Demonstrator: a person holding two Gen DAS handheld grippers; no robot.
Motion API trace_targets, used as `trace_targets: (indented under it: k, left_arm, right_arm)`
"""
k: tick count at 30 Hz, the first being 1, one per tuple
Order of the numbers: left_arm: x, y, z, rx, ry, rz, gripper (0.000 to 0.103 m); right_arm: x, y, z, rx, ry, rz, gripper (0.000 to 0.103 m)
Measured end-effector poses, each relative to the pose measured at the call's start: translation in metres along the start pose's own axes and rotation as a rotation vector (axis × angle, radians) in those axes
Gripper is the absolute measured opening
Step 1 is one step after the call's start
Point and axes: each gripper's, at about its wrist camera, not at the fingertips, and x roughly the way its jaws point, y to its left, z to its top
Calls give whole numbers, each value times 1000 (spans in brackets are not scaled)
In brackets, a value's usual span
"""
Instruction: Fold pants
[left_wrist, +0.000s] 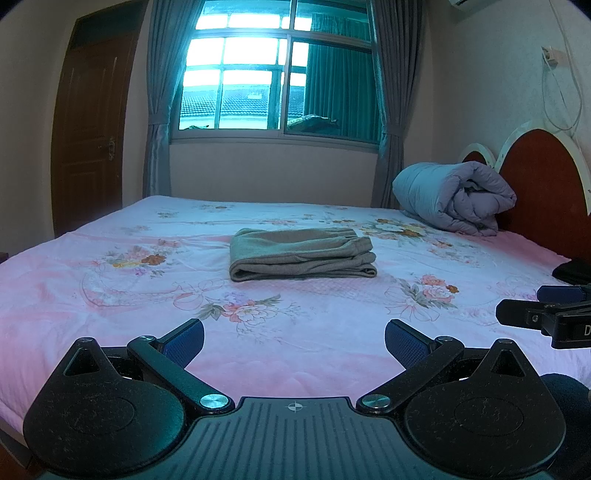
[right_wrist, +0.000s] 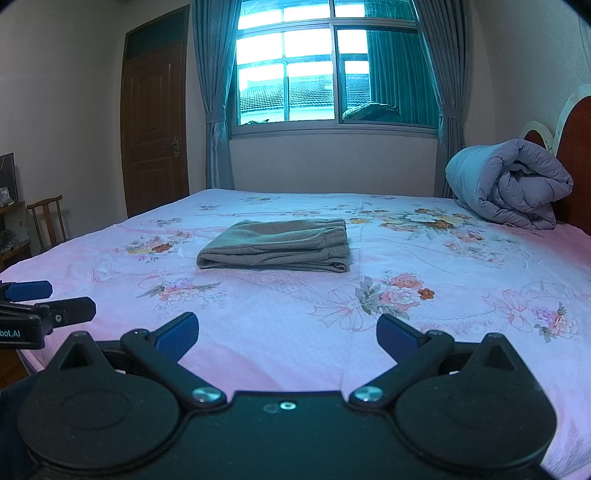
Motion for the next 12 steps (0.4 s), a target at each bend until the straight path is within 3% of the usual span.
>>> trace_targets:
  k: [12]
  left_arm:
    - [-4,-3,0,16,-20,1,103]
  right_arm:
    - [0,0,0,-1,1,0,97]
